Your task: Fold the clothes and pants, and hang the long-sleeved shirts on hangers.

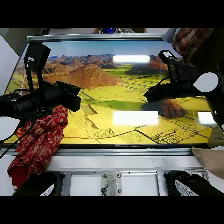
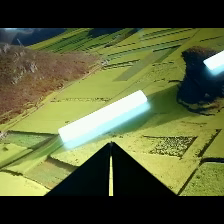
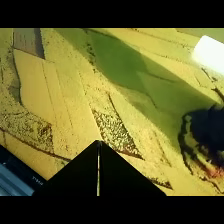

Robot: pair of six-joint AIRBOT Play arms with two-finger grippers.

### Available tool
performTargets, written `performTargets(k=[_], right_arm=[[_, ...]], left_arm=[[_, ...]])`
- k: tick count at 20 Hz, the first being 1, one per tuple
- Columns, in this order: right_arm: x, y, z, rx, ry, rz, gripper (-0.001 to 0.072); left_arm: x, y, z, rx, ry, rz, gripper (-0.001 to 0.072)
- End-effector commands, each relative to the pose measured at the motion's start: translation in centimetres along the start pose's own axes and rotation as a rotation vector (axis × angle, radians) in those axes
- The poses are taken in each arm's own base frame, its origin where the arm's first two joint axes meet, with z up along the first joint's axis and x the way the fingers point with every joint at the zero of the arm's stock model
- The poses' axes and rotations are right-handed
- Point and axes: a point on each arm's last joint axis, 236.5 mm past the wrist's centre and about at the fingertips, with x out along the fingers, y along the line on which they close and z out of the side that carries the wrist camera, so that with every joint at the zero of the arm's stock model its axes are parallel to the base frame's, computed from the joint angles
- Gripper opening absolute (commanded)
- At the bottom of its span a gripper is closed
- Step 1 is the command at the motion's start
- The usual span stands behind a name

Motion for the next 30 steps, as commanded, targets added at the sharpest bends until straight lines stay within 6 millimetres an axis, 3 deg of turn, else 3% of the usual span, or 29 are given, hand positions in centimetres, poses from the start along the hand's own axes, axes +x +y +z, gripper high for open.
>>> performTargets(k=[1,8,14,16,18,22,26,30], right_arm=[[0.0,0.0,0.0,0.001,0.001,0.001,0.0017],[0.0,0.0,0.0,0.001,0.001,0.001,0.0017],[0.0,0.0,0.0,0.001,0.001,0.001,0.0017],[0.0,0.0,0.0,0.001,0.001,0.001,0.0017],[0.0,0.0,0.0,0.001,0.001,0.000,0.0016],[0.0,0.0,0.0,0.001,0.001,0.001,0.0017],[0.0,0.0,0.0,0.001,0.001,0.001,0.0017],[0.0,0.0,0.0,0.001,0.001,0.001,0.0017]], left_arm=[[0.0,0.0,0.0,-0.001,0.000,0.000,0.0023],[0.0,0.0,0.0,-0.001,-0.001,0.000,0.0022],[-0.1,0.1,2.3,-0.001,-0.096,0.005,0.0022],[-0.1,0.4,1.8,0.009,-0.079,0.016,0.0028],[0.5,2.9,-1.0,0.085,0.052,0.119,0.0720],[1.4,12.3,-12.4,0.146,0.613,0.411,0.0720],[3.7,20.2,-21.2,-0.189,0.890,0.576,0.0720],[4.8,24.4,-29.1,-0.360,1.092,0.630,0.0720]])
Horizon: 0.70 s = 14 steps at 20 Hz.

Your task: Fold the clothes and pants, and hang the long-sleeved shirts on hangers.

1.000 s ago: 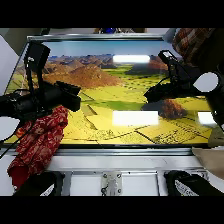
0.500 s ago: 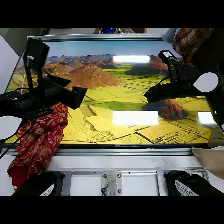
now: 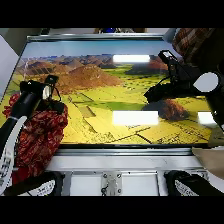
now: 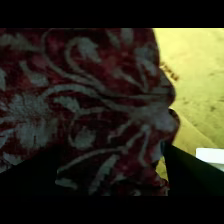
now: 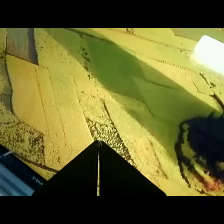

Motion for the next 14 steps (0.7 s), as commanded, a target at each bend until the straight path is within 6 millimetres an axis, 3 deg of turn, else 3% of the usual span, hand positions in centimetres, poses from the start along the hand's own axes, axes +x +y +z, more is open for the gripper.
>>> performTargets(k=[1,6,7,9,12,14], right_arm=[[0.0,0.0,0.0,0.001,0.001,0.001,0.0017],[0.0,0.0,0.0,0.001,0.001,0.001,0.0017],[0.0,0.0,0.0,0.001,0.001,0.001,0.0016],[0.0,0.0,0.0,0.001,0.001,0.001,0.0016],[0.0,0.0,0.0,0.002,0.001,0.001,0.0017],[0.0,0.5,0.1,0.010,-0.005,0.020,0.0017]], left_arm=[[6.9,2.3,-2.6,-0.099,0.219,0.032,0.0720],[10.3,1.4,-3.5,-0.077,0.297,0.030,0.0715],[10.4,1.4,-3.7,-0.083,0.308,0.032,0.0549],[10.1,1.3,-3.8,-0.082,0.313,0.030,0.0025],[6.4,-0.8,-2.1,-0.085,0.206,-0.035,0.0022],[1.0,-4.8,-0.2,-0.059,0.065,-0.147,0.0022]])
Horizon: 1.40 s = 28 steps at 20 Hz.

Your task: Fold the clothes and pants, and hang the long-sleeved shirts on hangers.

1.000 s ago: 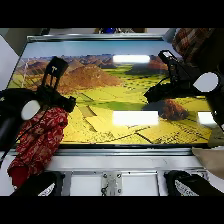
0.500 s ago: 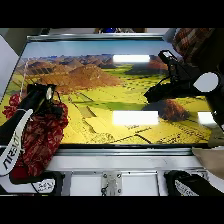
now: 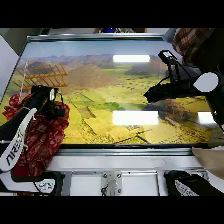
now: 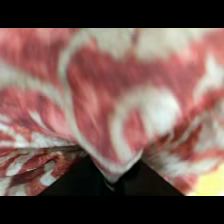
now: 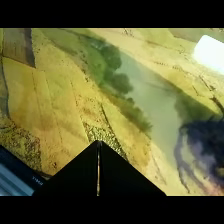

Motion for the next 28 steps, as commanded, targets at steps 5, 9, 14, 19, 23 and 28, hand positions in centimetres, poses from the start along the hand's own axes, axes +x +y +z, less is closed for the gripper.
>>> performTargets(k=[5,9,14,19,23,28], right_arm=[[-0.3,2.1,1.1,0.015,-0.042,0.090,0.0017],[-5.1,-1.7,4.3,0.058,-0.152,-0.051,0.0016],[-15.6,-6.6,8.1,0.154,-0.448,-0.243,0.0016],[-22.8,-10.0,7.8,0.270,-0.626,-0.389,0.0016],[-21.3,-10.5,6.8,0.294,-0.561,-0.370,0.0034],[-15.6,-12.7,3.1,0.334,-0.363,-0.324,0.0631]], left_arm=[[-25.2,-17.1,-1.4,0.298,-0.579,-0.452,0.0022],[-44.1,-22.1,-4.5,0.433,-1.055,-0.701,0.0021],[-53.3,-22.5,-5.8,0.443,-1.245,-0.813,0.0022],[-39.6,-24.1,-1.4,0.403,-0.867,-0.613,0.0022],[-23.3,-25.5,0.8,0.383,-0.543,-0.452,0.0022],[-12.0,-20.4,2.2,0.241,-0.303,-0.340,0.0022]])
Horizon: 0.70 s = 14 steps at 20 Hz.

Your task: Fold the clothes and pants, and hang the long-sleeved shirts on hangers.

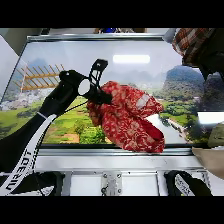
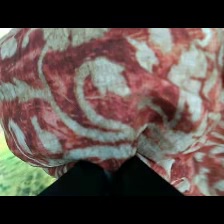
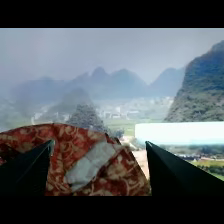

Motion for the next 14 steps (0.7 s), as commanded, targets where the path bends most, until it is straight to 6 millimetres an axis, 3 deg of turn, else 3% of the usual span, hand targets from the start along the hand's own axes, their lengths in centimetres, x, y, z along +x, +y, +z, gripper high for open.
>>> performTargets(k=[1,5,8,11,14], right_arm=[[3.1,-1.7,-5.1,0.025,0.158,0.004,0.0631],[7.1,-4.2,-17.5,0.131,0.426,0.005,0.0631],[8.4,-5.2,-26.0,0.203,0.606,0.011,0.0631],[8.2,-4.8,-31.8,0.245,0.762,0.037,0.0631],[7.7,-2.7,-35.8,0.215,0.909,0.100,0.0631]], left_arm=[[3.7,6.0,-3.5,-0.134,0.134,0.065,0.0022],[3.4,10.3,-3.1,-0.239,0.120,0.088,0.0022],[3.2,11.8,-2.6,-0.269,0.098,0.098,0.0022],[3.2,13.0,-1.9,-0.293,0.062,0.102,0.0022],[3.2,13.0,-1.8,-0.293,0.059,0.104,0.0022]])
